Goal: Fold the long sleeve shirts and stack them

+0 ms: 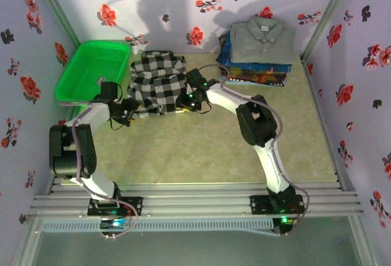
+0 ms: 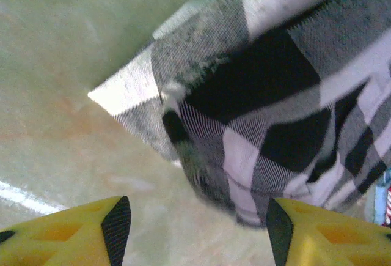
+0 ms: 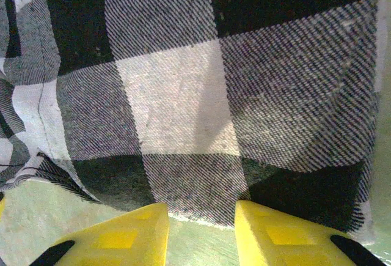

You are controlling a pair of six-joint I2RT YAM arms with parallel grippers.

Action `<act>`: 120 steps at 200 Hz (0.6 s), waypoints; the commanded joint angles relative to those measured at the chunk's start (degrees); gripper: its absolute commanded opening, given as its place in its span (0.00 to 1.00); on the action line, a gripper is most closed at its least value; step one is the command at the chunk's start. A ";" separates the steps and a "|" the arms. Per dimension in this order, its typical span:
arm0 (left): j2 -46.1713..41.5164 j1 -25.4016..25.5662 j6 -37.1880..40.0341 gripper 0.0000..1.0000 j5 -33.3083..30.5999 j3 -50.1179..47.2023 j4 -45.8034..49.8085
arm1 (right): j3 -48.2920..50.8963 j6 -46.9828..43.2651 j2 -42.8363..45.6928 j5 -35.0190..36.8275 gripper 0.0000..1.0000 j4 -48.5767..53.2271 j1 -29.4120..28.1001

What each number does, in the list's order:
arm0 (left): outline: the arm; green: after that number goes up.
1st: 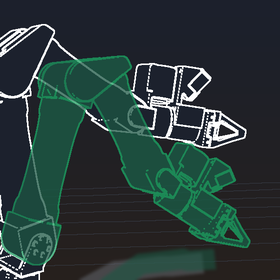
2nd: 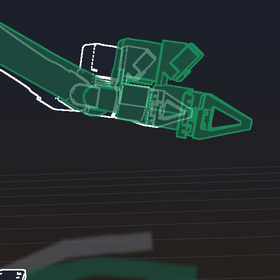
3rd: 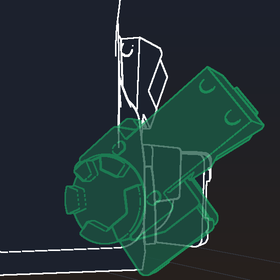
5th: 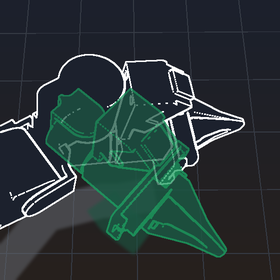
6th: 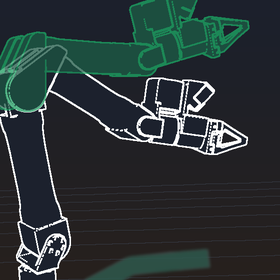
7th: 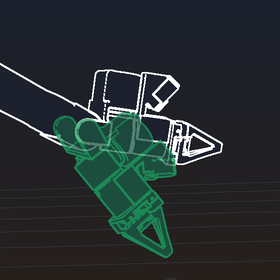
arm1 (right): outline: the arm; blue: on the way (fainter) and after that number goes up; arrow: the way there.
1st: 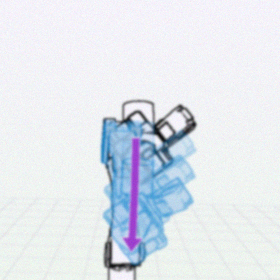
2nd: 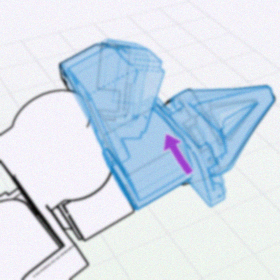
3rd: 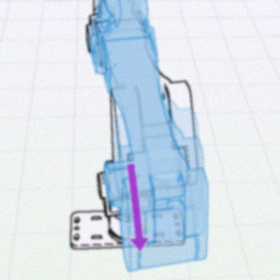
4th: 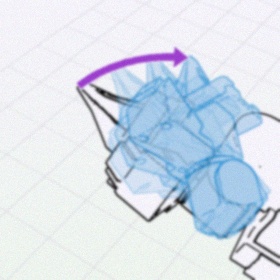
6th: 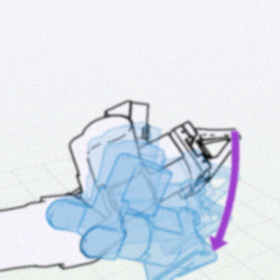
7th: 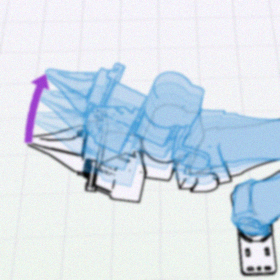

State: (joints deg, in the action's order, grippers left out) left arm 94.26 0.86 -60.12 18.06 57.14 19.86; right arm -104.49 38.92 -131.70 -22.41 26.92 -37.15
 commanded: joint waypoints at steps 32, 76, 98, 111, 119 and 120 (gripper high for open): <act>5.06 0.35 -2.69 0.39 -3.74 8.41 -1.27 | 1.51 -1.53 3.85 0.14 0.35 0.15 -0.90; 9.81 1.86 -1.07 0.15 -2.09 16.91 -1.12 | 4.47 -0.35 4.11 -0.18 0.35 -1.66 -1.09; 13.67 3.43 -0.40 0.13 -1.26 22.43 -0.42 | 4.47 0.44 3.83 -0.64 0.34 -2.47 -1.24; 16.30 4.25 0.54 0.12 -1.20 26.57 0.48 | 4.58 0.20 4.29 -0.54 0.35 -2.26 -1.25; 18.11 4.67 1.36 0.12 -1.02 29.47 1.38 | 4.68 0.16 4.56 -0.37 0.35 -2.14 -1.31; 18.31 4.76 1.47 0.12 -0.97 29.71 1.61 | 4.71 0.14 4.63 -0.40 0.35 -2.14 -1.33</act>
State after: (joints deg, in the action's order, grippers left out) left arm 108.01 4.08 -61.56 16.14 80.01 19.09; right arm -100.33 38.98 -129.32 -22.65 25.85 -38.04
